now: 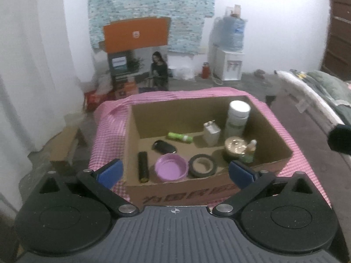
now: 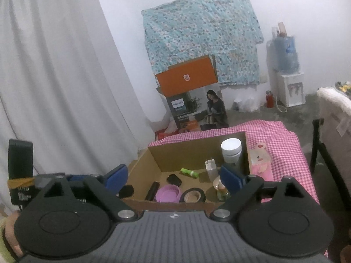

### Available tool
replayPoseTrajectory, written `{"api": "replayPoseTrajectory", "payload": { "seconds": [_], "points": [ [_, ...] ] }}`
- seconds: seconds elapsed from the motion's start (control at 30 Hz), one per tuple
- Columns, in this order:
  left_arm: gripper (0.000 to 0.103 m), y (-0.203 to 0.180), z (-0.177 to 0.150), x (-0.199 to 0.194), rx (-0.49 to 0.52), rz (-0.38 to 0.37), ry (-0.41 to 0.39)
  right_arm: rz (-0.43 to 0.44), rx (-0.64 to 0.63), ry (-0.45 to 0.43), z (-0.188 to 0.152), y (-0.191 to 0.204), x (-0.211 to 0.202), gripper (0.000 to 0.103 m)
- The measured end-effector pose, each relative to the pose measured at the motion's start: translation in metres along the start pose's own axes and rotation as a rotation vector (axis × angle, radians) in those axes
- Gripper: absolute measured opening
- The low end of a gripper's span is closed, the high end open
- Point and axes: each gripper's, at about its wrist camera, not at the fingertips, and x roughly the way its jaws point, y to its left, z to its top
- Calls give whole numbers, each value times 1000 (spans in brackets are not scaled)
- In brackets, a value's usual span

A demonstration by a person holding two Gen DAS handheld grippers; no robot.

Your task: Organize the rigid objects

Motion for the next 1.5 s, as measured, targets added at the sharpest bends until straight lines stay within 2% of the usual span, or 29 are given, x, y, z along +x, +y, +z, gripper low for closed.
{"api": "replayPoseTrajectory", "payload": {
  "seconds": [0.23, 0.4, 0.6, 0.87, 1.23, 1.5],
  "points": [
    [103, 15, -19, 9, -25, 61, 48, -48, -35, 10, -22, 21, 11, 103],
    [103, 27, -28, 19, -46, 113, 88, -90, -44, 79, -37, 27, 29, 103],
    [103, 40, -32, 30, -87, 113, 126, -150, -51, 134, -44, 26, 49, 103],
    [103, 43, -29, 44, -77, 134, 151, -195, -68, 165, -43, 26, 69, 103],
    [103, 33, -16, 51, -72, 149, 140, -268, -90, 196, -38, 25, 96, 103],
    [103, 22, -10, 55, -61, 130, 137, -297, -78, 218, -37, 20, 108, 103]
  ]
}}
